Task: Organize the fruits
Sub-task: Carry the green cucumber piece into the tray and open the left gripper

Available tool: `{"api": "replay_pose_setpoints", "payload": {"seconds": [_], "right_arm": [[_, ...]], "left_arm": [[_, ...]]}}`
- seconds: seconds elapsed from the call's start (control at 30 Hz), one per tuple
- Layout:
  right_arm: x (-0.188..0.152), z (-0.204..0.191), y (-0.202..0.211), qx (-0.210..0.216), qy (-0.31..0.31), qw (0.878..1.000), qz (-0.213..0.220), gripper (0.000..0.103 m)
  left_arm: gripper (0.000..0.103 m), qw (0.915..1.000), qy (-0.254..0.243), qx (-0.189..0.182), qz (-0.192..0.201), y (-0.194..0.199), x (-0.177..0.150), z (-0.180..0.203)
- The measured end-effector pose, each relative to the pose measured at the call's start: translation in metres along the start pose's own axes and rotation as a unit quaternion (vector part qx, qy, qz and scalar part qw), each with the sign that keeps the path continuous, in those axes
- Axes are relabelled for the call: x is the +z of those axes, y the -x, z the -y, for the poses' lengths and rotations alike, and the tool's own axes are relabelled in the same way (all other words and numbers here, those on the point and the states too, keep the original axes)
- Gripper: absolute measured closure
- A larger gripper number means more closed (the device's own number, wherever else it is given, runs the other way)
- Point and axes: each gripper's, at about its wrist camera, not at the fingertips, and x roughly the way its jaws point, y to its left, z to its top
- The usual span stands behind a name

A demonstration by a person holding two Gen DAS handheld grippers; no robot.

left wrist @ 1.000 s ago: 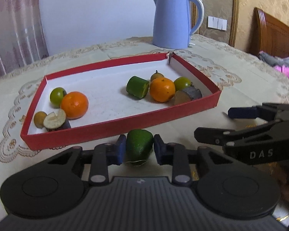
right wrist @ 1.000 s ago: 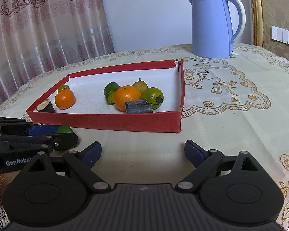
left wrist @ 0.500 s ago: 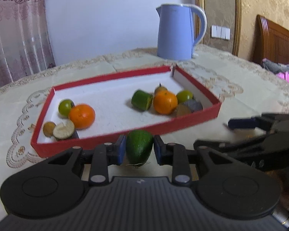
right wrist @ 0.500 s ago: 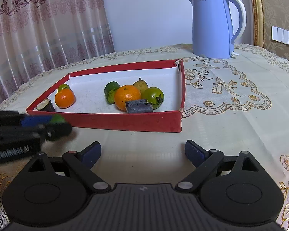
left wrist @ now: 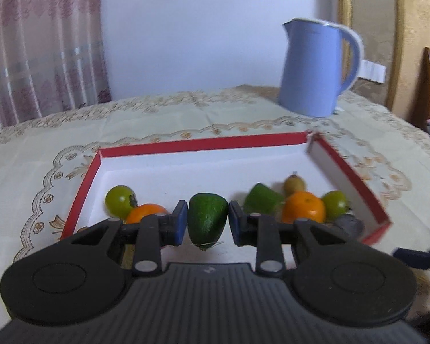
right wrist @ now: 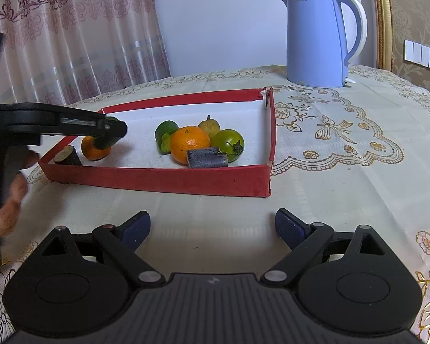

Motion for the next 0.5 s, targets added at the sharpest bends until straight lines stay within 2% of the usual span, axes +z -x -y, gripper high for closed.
{"api": "replay_pose_setpoints", "payload": {"seconds": [0.3,0.5], "right_arm": [[0.000,-0.004,-0.002,-0.008,0.013,1.000,-0.005,0.006],[0.000,-0.006,-0.003,-0.011,0.018,1.000,-0.007,0.006]], "left_arm": [[0.075,0.9998,0.012,0.013,-0.008,-0.020,-0.001,-0.004],[0.074,0.9998,0.001,0.018,-0.005,-0.022,-0.002,0.000]]}}
